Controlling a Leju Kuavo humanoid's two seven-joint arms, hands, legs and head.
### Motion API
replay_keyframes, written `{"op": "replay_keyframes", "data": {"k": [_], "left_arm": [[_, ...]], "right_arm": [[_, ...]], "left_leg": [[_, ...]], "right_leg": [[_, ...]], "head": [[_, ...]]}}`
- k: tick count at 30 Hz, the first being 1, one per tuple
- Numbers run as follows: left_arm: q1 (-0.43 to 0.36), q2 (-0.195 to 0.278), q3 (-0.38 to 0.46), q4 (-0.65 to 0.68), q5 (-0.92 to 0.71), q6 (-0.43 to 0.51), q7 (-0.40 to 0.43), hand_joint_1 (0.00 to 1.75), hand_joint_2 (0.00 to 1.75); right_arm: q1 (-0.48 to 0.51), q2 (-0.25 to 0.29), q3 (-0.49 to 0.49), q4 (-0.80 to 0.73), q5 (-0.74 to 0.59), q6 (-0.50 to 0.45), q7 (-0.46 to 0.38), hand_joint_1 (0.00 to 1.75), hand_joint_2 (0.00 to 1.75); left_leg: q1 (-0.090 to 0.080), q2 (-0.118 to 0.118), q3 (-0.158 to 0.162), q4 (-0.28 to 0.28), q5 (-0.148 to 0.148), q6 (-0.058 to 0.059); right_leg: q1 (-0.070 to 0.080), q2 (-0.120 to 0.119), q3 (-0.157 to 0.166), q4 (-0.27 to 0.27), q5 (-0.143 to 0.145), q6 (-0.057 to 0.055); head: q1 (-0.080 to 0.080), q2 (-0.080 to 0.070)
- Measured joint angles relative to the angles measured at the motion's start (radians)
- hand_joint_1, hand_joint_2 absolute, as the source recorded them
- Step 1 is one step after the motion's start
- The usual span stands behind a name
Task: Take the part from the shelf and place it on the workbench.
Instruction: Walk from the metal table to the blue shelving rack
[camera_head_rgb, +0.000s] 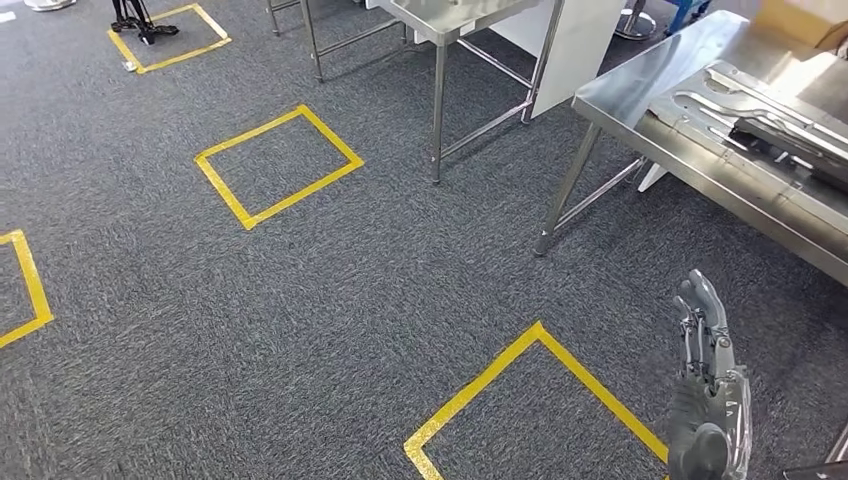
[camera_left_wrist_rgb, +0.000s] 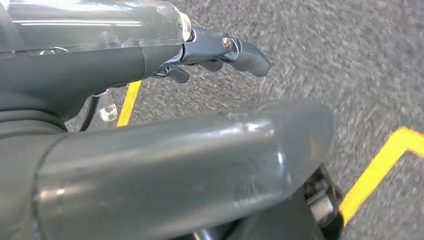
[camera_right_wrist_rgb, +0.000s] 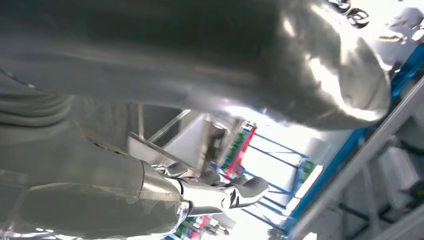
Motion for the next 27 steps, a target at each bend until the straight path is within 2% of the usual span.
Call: {"op": "replay_keyframes", "data": {"k": [1, 2, 3, 4, 5, 6, 7, 8, 9, 10, 11, 12, 13, 15, 17, 18, 19, 20, 21, 22, 24, 25, 26, 27], "left_arm": [[-0.001, 0.0, 0.0, 0.0, 0.002, 0.001, -0.002, 0.0, 0.0], [-0.001, 0.0, 0.0, 0.0, 0.005, 0.002, -0.003, 0.0, 0.0], [-0.001, 0.0, 0.0, 0.0, 0.008, 0.002, -0.005, 0.0, 0.0], [0.001, 0.0, 0.001, 0.0, 0.009, 0.002, -0.007, 0.0, 0.0], [0.004, 0.001, 0.001, 0.0, 0.011, 0.002, -0.007, 0.0, 0.0], [0.007, 0.001, 0.001, 0.0, 0.01, 0.002, -0.008, 0.0, 0.0], [0.009, 0.002, 0.001, 0.0, 0.009, 0.002, -0.008, 0.0, 0.0], [0.01, 0.002, 0.001, 0.0, 0.006, 0.002, -0.008, 0.0, 0.0], [0.01, 0.003, 0.001, 0.0, 0.004, 0.004, -0.008, 0.0, 0.0], [0.01, 0.004, 0.001, 0.0, 0.0, 0.01, -0.008, 0.0, 0.0], [0.011, 0.005, 0.001, 0.0, -0.002, 0.019, -0.008, 0.0, 0.0], [0.013, 0.009, 0.001, 0.0, -0.005, 0.028, -0.009, 0.0, 0.0], [0.013, 0.014, 0.001, 0.0, -0.005, 0.035, -0.011, 0.0, 0.0], [0.006, 0.026, 0.001, 0.0, 0.003, 0.036, -0.016, 0.0, 0.0], [-0.011, 0.035, 0.007, 0.0, 0.025, 0.039, -0.022, 0.0, 0.0], [-0.017, 0.038, 0.013, 0.0, 0.038, 0.042, -0.025, 0.0, 0.0], [-0.02, 0.041, 0.022, -0.001, 0.05, 0.047, -0.027, 0.0, 0.0], [-0.02, 0.042, 0.031, -0.001, 0.059, 0.052, -0.028, 0.0, 0.0], [-0.017, 0.044, 0.04, -0.001, 0.067, 0.057, -0.029, 0.0, 0.0], [-0.013, 0.046, 0.049, -0.001, 0.074, 0.063, -0.029, 0.0, 0.0], [-0.007, 0.051, 0.066, 0.0, 0.088, 0.073, -0.031, 0.0, 0.0], [-0.004, 0.052, 0.075, 0.0, 0.096, 0.077, -0.033, 0.0, 0.0], [-0.002, 0.054, 0.085, 0.0, 0.103, 0.08, -0.035, 0.0, 0.0], [0.002, 0.055, 0.095, 0.0, 0.111, 0.083, -0.037, 0.0, 0.0]], "right_arm": [[0.002, 0.0, 0.003, 0.0, 0.005, -0.002, -0.005, 0.0, 0.0], [0.004, 0.0, 0.007, 0.0, 0.013, -0.006, -0.011, 0.0, 0.0], [0.007, -0.001, 0.013, 0.0, 0.024, -0.013, -0.016, 0.0, 0.0], [0.01, -0.001, 0.022, 0.0, 0.036, -0.025, -0.022, 0.0, 0.0], [0.013, -0.002, 0.031, -0.001, 0.048, -0.038, -0.026, 0.0, 0.0], [0.017, -0.003, 0.039, -0.003, 0.058, -0.052, -0.029, 0.0, 0.0], [0.02, -0.004, 0.045, -0.007, 0.066, -0.063, -0.031, 0.0, 0.0], [0.023, -0.006, 0.05, -0.012, 0.071, -0.071, -0.032, 0.0, 0.0], [0.028, -0.008, 0.053, -0.018, 0.076, -0.078, -0.033, 0.0, 0.0], [0.032, -0.009, 0.057, -0.024, 0.081, -0.085, -0.034, 0.0, 0.0], [0.036, -0.011, 0.062, -0.03, 0.086, -0.091, -0.033, 0.0, 0.0], [0.038, -0.014, 0.07, -0.035, 0.09, -0.096, -0.033, 0.0, 0.0], [0.035, -0.016, 0.079, -0.038, 0.092, -0.1, -0.033, 0.0, 0.0], [0.02, -0.018, 0.1, -0.038, 0.091, -0.101, -0.037, 0.0, 0.0], [0.004, -0.019, 0.118, -0.034, 0.087, -0.096, -0.041, 0.0, 0.0], [-0.005, -0.02, 0.126, -0.03, 0.084, -0.093, -0.043, 0.0, 0.0], [-0.015, -0.02, 0.134, -0.024, 0.081, -0.091, -0.045, 0.0, 0.0], [-0.025, -0.02, 0.142, -0.018, 0.077, -0.09, -0.047, 0.0, 0.0], [-0.034, -0.02, 0.148, -0.01, 0.073, -0.089, -0.05, 0.0, 0.0], [-0.041, -0.02, 0.153, -0.002, 0.068, -0.086, -0.052, 0.0, 0.0], [-0.053, -0.02, 0.16, 0.014, 0.058, -0.077, -0.054, 0.0, 0.0], [-0.059, -0.021, 0.162, 0.022, 0.053, -0.071, -0.055, 0.0, 0.0], [-0.065, -0.021, 0.163, 0.031, 0.046, -0.064, -0.055, 0.0, 0.0], [-0.071, -0.022, 0.164, 0.04, 0.038, -0.057, -0.056, 0.0, 0.0]], "left_leg": [[0.001, -0.009, -0.002, -0.001, 0.002, 0.003], [0.001, -0.018, -0.004, -0.001, 0.003, 0.005], [0.001, -0.029, -0.005, -0.001, 0.004, 0.006], [0.002, -0.042, -0.004, 0.0, 0.004, 0.006], [0.002, -0.054, -0.003, 0.001, 0.004, 0.005], [0.002, -0.068, -0.001, 0.003, 0.003, 0.003], [0.003, -0.081, 0.0, 0.006, 0.002, 0.001], [0.002, -0.093, -0.002, 0.011, 0.0, -0.003], [0.001, -0.105, -0.007, 0.015, -0.001, -0.009], [0.002, -0.116, -0.013, 0.018, 0.0, -0.016], [0.003, -0.127, -0.019, 0.018, 0.002, -0.024], [0.005, -0.138, -0.023, 0.016, 0.005, -0.033], [0.007, -0.137, -0.026, 0.019, 0.005, -0.039], [0.005, -0.094, -0.048, 0.064, -0.025, -0.048], [0.005, -0.039, -0.101, 0.18, -0.09, -0.053], [0.006, -0.028, -0.128, 0.24, -0.116, -0.055], [0.007, -0.022, -0.143, 0.279, -0.128, -0.056], [0.007, -0.018, -0.139, 0.281, -0.122, -0.056], [0.007, -0.012, -0.116, 0.246, -0.099, -0.054], [0.005, 0.0, -0.078, 0.182, -0.069, -0.049], [-0.002, 0.041, -0.009, 0.056, -0.029, -0.037], [-0.007, 0.053, 0.006, 0.024, -0.023, -0.03], [-0.011, 0.055, 0.008, 0.012, -0.023, -0.025], [-0.011, 0.042, 0.005, 0.01, -0.02, -0.021]], "right_leg": [[-0.003, 0.027, -0.028, 0.061, -0.034, 0.003], [-0.004, 0.042, -0.062, 0.13, -0.066, 0.005], [-0.005, 0.05, -0.093, 0.19, -0.085, 0.007], [-0.006, 0.053, -0.11, 0.219, -0.083, 0.008], [-0.008, 0.055, -0.108, 0.207, -0.058, 0.009], [-0.01, 0.061, -0.089, 0.158, -0.018, 0.009], [-0.014, 0.079, -0.06, 0.089, 0.021, 0.009], [-0.017, 0.104, -0.035, 0.026, 0.048, 0.007], [-0.019, 0.126, -0.018, -0.016, 0.061, 0.006], [-0.019, 0.14, -0.012, -0.036, 0.062, 0.003], [-0.016, 0.14, -0.012, -0.039, 0.06, -0.002], [-0.015, 0.129, -0.013, -0.04, 0.062, -0.009], [-0.015, 0.117, -0.012, -0.044, 0.065, -0.017], [-0.017, 0.09, -0.009, -0.052, 0.071, -0.033], [-0.012, 0.058, -0.008, -0.054, 0.071, -0.042], [-0.008, 0.042, -0.008, -0.054, 0.071, -0.044], [-0.006, 0.026, -0.008, -0.054, 0.07, -0.045], [-0.004, 0.012, -0.008, -0.054, 0.069, -0.046], [-0.003, 0.0, -0.006, -0.054, 0.068, -0.046], [-0.002, -0.011, -0.004, -0.053, 0.067, -0.045], [0.004, -0.031, 0.0, -0.052, 0.062, -0.038], [0.006, -0.041, 0.002, -0.051, 0.06, -0.034], [0.007, -0.052, 0.003, -0.051, 0.059, -0.03], [0.008, -0.062, 0.005, -0.052, 0.058, -0.025]], "head": [[0.003, 0.0], [0.005, 0.0], [0.006, 0.0], [0.006, 0.0], [0.006, 0.0], [0.006, 0.0], [0.006, 0.0], [0.006, 0.0], [0.005, 0.0], [0.005, 0.0], [0.005, 0.0], [0.005, 0.0], [0.005, 0.0], [0.0, 0.0], [-0.006, 0.0], [-0.007, 0.0], [-0.006, 0.0], [-0.007, 0.0], [-0.007, 0.0], [-0.007, 0.0], [-0.006, 0.0], [-0.006, 0.0], [-0.005, 0.0], [-0.004, 0.0]]}}
